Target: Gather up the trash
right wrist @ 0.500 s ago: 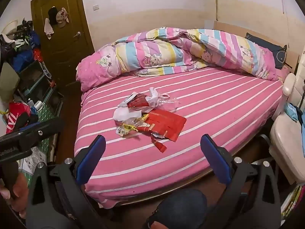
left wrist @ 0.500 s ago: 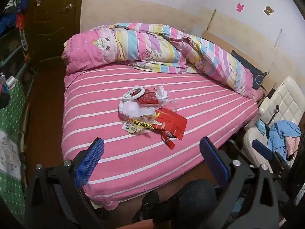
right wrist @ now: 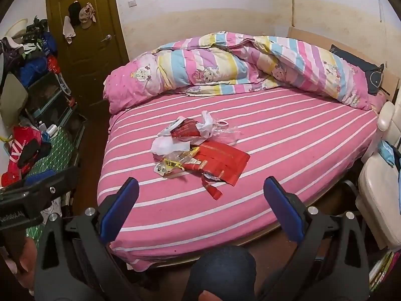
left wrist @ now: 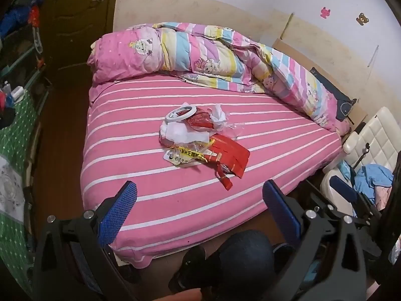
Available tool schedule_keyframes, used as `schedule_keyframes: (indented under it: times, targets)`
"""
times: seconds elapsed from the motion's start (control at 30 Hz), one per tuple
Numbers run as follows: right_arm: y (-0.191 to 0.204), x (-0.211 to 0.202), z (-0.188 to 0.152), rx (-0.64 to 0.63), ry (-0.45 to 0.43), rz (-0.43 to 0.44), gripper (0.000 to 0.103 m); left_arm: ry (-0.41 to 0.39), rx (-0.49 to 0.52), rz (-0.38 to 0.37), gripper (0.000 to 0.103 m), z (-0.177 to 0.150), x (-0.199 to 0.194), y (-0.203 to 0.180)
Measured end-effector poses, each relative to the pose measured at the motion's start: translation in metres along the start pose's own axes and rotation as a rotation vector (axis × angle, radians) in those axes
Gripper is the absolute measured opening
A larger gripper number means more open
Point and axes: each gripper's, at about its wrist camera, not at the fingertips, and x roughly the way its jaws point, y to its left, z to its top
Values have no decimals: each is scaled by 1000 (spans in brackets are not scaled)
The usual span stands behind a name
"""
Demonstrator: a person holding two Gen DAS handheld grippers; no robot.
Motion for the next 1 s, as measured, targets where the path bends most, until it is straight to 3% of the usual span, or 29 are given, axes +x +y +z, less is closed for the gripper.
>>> schedule_keyframes:
  times: [1.0]
  targets:
    - [9,19,-2,-38,52,-26,99,40,-39,-56,97,-9,30,9]
